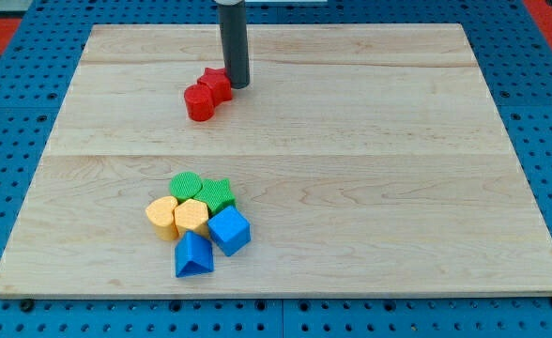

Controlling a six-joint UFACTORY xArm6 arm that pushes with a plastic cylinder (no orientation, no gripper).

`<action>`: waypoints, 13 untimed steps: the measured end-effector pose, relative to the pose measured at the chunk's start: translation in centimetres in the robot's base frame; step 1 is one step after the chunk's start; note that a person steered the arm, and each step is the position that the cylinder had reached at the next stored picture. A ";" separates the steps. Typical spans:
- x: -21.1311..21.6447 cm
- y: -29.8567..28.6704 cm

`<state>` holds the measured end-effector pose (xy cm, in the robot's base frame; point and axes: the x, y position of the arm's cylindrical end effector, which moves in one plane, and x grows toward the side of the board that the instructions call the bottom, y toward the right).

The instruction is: Move the red blocks towards the group of blocks

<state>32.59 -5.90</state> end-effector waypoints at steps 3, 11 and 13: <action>-2.8 -1.3; 8.7 -7.7; 4.8 -4.5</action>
